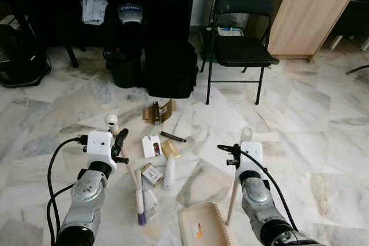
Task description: Sweep floor
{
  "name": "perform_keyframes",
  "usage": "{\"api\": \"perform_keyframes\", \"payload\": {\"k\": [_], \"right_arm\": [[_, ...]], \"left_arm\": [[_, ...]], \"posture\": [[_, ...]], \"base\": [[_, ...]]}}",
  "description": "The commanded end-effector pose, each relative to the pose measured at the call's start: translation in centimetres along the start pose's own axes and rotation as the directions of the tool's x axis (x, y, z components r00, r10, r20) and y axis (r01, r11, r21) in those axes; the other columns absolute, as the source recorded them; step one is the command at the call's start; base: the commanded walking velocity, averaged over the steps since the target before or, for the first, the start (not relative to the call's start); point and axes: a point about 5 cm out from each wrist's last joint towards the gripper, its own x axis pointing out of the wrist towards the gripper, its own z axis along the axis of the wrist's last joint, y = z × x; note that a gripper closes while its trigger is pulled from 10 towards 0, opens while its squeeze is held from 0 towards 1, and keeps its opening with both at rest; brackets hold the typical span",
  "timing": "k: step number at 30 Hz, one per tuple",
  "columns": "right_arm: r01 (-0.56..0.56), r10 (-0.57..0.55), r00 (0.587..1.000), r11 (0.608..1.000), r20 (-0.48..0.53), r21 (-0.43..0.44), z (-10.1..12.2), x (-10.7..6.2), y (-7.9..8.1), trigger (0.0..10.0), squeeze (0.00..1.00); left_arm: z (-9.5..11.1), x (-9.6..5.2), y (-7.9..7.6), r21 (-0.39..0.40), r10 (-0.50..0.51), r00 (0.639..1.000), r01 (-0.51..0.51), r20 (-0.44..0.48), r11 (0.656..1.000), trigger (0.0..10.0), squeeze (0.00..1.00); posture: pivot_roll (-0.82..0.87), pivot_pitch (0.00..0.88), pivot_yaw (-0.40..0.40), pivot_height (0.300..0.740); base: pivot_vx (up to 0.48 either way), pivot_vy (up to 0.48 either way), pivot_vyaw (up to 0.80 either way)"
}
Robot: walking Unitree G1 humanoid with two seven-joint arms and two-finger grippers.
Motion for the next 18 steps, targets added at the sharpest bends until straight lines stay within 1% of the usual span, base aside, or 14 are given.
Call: {"api": "perform_keyframes", "payload": {"k": [1, 5, 10, 13, 16, 17, 18], "right_arm": [[0.032, -0.031, 0.999, 0.999, 0.010, -0.011, 0.0, 0.1, -1.1, 10.0, 0.00], [0.037, -0.038, 0.999, 0.999, -0.021, -0.021, -0.3, 0.1, -1.5, 10.0, 0.00], [0.036, -0.036, 0.999, 0.999, -0.027, -0.024, -0.6, -0.1, -1.4, 10.0, 0.00], [0.045, -0.045, 0.999, 0.999, 0.019, -0.006, -0.1, 0.0, -1.5, 10.0, 0.00], [0.052, -0.055, 0.994, 0.998, 0.098, 0.033, 1.2, 0.3, -1.7, 10.0, 0.00], [0.052, -0.057, 0.989, 0.998, 0.134, 0.042, 1.9, 0.5, -1.7, 10.0, 0.00], [0.054, -0.059, 0.987, 0.998, 0.152, 0.039, 2.4, 0.6, -1.8, 10.0, 0.00]], "left_arm": [[0.8, 0.2, -0.2, 0.007, -0.012, 0.999, 0.012, 0.044, 1.000, 10.0, 0.00], [0.8, 0.2, -0.3, 0.005, -0.016, 0.999, 0.016, 0.044, 1.000, 10.0, 0.00], [0.8, 0.2, -0.3, 0.004, -0.022, 0.999, 0.022, 0.045, 1.000, 10.0, 0.00], [0.9, 0.2, -0.3, 0.006, -0.025, 0.999, 0.025, 0.048, 1.000, 10.0, 0.00], [1.0, 0.2, -0.2, 0.009, -0.025, 0.998, 0.025, 0.049, 1.000, 10.0, 0.00], [1.0, 0.2, -0.1, 0.010, -0.025, 0.998, 0.025, 0.049, 1.000, 10.0, 0.00], [0.9, 0.2, -0.1, 0.011, -0.025, 0.998, 0.024, 0.049, 1.000, 10.0, 0.00]], "posture": [[0.10, 0.075, -0.086, 0.740], [0.10, 0.074, -0.087, 0.740], [0.11, 0.074, -0.086, 0.740], [0.11, 0.075, -0.084, 0.740], [0.11, 0.077, -0.083, 0.740], [0.11, 0.077, -0.082, 0.740], [0.11, 0.077, -0.082, 0.740]], "base": [[0.000, 0.000, 0.00], [0.000, 0.000, 0.00], [0.000, 0.000, 0.00], [0.000, 0.000, 0.00], [0.000, 0.000, 0.00], [0.000, 0.000, 0.00], [0.000, 0.000, 0.00]]}}
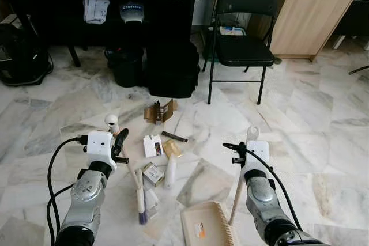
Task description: Sweep floor
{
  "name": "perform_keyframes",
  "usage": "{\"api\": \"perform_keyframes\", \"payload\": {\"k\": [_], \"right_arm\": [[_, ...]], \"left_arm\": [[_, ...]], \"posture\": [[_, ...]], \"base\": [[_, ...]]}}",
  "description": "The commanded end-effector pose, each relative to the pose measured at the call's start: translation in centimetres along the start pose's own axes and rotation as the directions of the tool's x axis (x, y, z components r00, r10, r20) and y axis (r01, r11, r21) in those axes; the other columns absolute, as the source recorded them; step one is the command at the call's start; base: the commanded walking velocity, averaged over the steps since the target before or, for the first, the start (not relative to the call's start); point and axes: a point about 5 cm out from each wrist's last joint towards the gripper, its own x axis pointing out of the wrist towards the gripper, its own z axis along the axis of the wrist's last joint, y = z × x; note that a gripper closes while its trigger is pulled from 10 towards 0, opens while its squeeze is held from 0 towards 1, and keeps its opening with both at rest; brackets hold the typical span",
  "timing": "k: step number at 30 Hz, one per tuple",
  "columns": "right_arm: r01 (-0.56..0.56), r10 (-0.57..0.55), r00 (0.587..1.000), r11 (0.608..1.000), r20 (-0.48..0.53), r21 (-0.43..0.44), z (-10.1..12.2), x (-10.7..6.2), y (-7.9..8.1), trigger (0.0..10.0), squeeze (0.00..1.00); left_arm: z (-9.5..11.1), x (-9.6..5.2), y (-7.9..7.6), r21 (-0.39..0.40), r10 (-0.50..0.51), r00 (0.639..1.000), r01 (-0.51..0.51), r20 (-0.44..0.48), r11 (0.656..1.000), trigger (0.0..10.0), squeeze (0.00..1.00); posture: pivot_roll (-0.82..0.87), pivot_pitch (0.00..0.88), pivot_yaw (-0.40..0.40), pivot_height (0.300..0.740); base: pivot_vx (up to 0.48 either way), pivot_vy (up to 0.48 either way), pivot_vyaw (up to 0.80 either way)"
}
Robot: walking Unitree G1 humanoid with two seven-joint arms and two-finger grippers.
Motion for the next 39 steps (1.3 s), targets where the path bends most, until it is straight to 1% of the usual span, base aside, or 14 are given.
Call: {"api": "perform_keyframes", "payload": {"k": [1, 5, 12, 17, 20, 25, 39], "right_arm": [[0.027, -0.028, 0.996, 1.000, 0.088, 0.014, 1.7, 0.7, -0.8, 10.0, 0.00], [0.026, -0.028, 0.995, 0.999, 0.099, 0.019, 2.1, 0.9, -0.8, 10.0, 0.00], [0.028, -0.031, 0.995, 0.999, 0.093, 0.033, 1.6, 0.6, -0.9, 10.0, 0.00], [-0.002, -0.006, 0.996, 0.995, 0.084, 0.099, 1.4, 0.4, -0.4, 10.0, 0.00], [0.007, -0.015, 0.998, 0.992, 0.067, 0.128, 1.2, 0.4, -0.4, 10.0, 0.00], [0.007, -0.015, 0.998, 0.992, 0.058, 0.124, 1.1, 0.4, -0.5, 10.0, 0.00], [0.017, -0.016, 1.000, 0.993, -0.010, 0.120, -0.4, -0.2, -0.7, 10.0, 0.00]], "left_arm": [[0.9, 0.2, -0.1, 0.011, -0.013, 0.999, 0.012, 0.046, 1.000, 10.0, 0.00], [0.9, 0.2, -0.1, 0.010, -0.015, 0.999, 0.015, 0.046, 1.000, 10.0, 0.00], [0.8, 0.2, -0.4, 0.013, -0.029, 0.999, 0.029, 0.044, 1.000, 10.0, 0.00], [0.8, 0.2, -0.3, 0.015, -0.032, 0.999, 0.031, 0.042, 0.999, 10.0, 0.00], [0.8, 0.2, -0.3, 0.016, -0.034, 0.999, 0.033, 0.042, 0.999, 10.0, 0.00], [0.8, 0.2, -0.4, 0.014, -0.036, 0.998, 0.035, 0.042, 0.999, 10.0, 0.00], [0.7, 0.1, -0.5, 0.012, -0.041, 0.998, 0.041, 0.038, 0.999, 10.0, 0.00]], "posture": [[0.11, 0.077, -0.082, 0.740], [0.11, 0.078, -0.083, 0.740], [0.11, 0.082, -0.082, 0.740], [0.11, 0.086, -0.078, 0.740], [0.11, 0.087, -0.078, 0.740], [0.11, 0.087, -0.078, 0.740], [0.11, 0.090, -0.078, 0.740]], "base": [[0.000, 0.000, 0.00], [0.000, 0.000, 0.00], [0.000, 0.000, 0.00], [0.000, 0.000, 0.00], [0.000, 0.000, 0.00], [0.000, 0.000, 0.00], [0.000, 0.000, 0.00]]}}
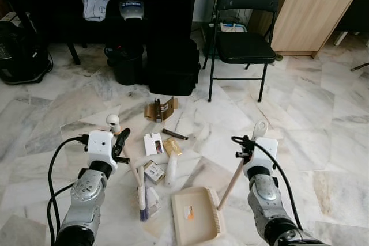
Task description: Sweep floor
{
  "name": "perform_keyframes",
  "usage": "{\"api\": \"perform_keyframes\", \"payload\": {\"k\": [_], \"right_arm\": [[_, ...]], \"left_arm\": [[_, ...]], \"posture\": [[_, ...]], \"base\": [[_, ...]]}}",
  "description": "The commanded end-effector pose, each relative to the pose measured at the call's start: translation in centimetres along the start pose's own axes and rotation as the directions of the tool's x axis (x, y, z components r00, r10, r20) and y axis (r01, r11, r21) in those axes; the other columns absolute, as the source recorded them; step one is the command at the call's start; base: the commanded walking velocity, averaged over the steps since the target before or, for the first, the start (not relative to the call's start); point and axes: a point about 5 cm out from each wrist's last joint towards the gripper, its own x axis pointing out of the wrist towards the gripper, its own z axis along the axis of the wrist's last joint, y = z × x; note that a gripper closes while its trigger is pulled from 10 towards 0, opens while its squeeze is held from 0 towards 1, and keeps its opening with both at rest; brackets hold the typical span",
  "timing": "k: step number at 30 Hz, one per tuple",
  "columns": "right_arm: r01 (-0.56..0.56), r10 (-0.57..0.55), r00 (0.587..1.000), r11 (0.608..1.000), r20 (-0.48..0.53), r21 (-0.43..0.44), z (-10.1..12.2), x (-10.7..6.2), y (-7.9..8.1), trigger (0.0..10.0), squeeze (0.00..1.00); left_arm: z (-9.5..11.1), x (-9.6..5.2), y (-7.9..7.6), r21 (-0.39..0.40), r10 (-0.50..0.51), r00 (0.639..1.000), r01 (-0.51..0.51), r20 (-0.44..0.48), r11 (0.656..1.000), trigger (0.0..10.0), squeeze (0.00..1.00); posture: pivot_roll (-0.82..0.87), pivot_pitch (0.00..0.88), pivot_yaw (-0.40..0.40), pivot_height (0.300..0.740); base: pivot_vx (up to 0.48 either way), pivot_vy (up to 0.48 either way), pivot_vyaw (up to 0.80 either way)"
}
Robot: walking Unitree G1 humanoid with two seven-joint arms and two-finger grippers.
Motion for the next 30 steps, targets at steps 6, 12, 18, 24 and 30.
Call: {"api": "perform_keyframes", "payload": {"k": [6, 12, 18, 24, 30], "right_arm": [[0.008, -0.009, 0.999, 1.000, -0.042, -0.012, -0.8, -0.3, -0.4, 10.0, 0.00], [0.005, -0.006, 0.997, 1.000, -0.075, -0.015, -1.3, -0.5, -0.4, 10.0, 0.00], [-0.002, -0.001, 0.991, 1.000, -0.134, -0.027, -2.1, -0.7, -0.4, 10.0, 0.00], [-0.015, 0.008, 0.982, 0.999, -0.190, -0.036, -2.8, -1.0, -0.3, 10.0, 0.00], [-0.050, 0.033, 0.964, 0.997, -0.265, -0.058, -3.5, -1.1, 0.0, 10.0, 0.00]], "left_arm": [[0.6, 0.1, -0.4, 0.009, -0.028, 0.999, 0.028, 0.033, 1.000, 10.0, 0.00], [0.6, 0.1, -0.4, 0.010, -0.031, 0.999, 0.031, 0.031, 0.999, 10.0, 0.00], [0.6, 0.0, -0.4, 0.012, -0.033, 0.999, 0.032, 0.026, 0.999, 10.0, 0.00], [0.5, 0.0, -0.3, 0.014, -0.035, 0.999, 0.035, 0.021, 0.999, 10.0, 0.00], [0.5, 0.0, -0.3, 0.016, -0.037, 0.999, 0.036, 0.018, 0.999, 10.0, 0.00]], "posture": [[0.11, 0.093, -0.077, 0.740], [0.11, 0.093, -0.078, 0.740], [0.11, 0.093, -0.078, 0.740], [0.11, 0.090, -0.078, 0.740], [0.11, 0.089, -0.079, 0.740]], "base": [[0.000, 0.000, 0.00], [0.000, 0.000, 0.00], [0.000, 0.000, 0.00], [0.000, 0.000, 0.00], [0.000, 0.000, 0.00]]}}
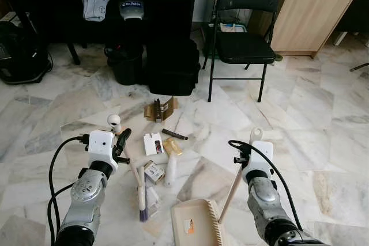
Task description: Sweep floor
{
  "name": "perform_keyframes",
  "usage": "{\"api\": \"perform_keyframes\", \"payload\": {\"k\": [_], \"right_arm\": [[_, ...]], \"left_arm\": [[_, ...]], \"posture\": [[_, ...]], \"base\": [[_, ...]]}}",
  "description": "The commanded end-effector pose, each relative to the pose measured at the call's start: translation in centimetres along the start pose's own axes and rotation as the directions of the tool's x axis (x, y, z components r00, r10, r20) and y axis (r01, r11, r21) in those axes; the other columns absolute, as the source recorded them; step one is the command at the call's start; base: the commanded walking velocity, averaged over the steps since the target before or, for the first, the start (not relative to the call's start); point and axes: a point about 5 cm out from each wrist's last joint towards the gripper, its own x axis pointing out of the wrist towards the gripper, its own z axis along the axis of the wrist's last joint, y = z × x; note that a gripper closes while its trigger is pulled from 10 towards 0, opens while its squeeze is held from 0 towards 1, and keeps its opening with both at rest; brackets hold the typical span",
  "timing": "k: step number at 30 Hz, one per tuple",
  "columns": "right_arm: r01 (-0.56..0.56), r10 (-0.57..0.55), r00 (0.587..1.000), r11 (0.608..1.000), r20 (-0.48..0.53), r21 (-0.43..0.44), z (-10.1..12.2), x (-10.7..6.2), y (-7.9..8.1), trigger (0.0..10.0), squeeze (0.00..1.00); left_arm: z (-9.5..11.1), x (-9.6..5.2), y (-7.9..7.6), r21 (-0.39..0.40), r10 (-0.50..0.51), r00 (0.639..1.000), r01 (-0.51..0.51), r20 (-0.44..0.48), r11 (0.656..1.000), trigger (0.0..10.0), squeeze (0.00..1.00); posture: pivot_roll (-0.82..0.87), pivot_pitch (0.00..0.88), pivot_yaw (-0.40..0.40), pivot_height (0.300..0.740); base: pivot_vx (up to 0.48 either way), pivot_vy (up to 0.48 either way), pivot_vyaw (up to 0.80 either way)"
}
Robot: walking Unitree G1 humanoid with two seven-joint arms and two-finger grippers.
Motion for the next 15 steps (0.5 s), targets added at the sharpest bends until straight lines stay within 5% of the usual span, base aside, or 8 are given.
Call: {"api": "perform_keyframes", "payload": {"k": [1, 15], "right_arm": [[-0.013, 0.011, 0.986, 1.000, -0.168, -0.007, -3.1, -1.0, -0.2, 10.0, 0.00], [-0.135, 0.180, 0.950, 0.974, -0.255, 0.184, -3.2, -0.8, 1.2, 10.0, 0.00]], "left_arm": [[0.5, 0.0, -0.2, 0.015, -0.021, 1.000, 0.021, 0.018, 1.000, 10.0, 0.00], [0.5, 0.1, -0.3, 0.022, -0.036, 0.999, 0.036, 0.015, 0.999, 10.0, 0.00]], "posture": [[0.11, 0.089, -0.079, 0.740], [0.12, 0.081, -0.084, 0.740]], "base": [[0.000, 0.000, 0.00], [0.000, 0.000, 0.00]]}}
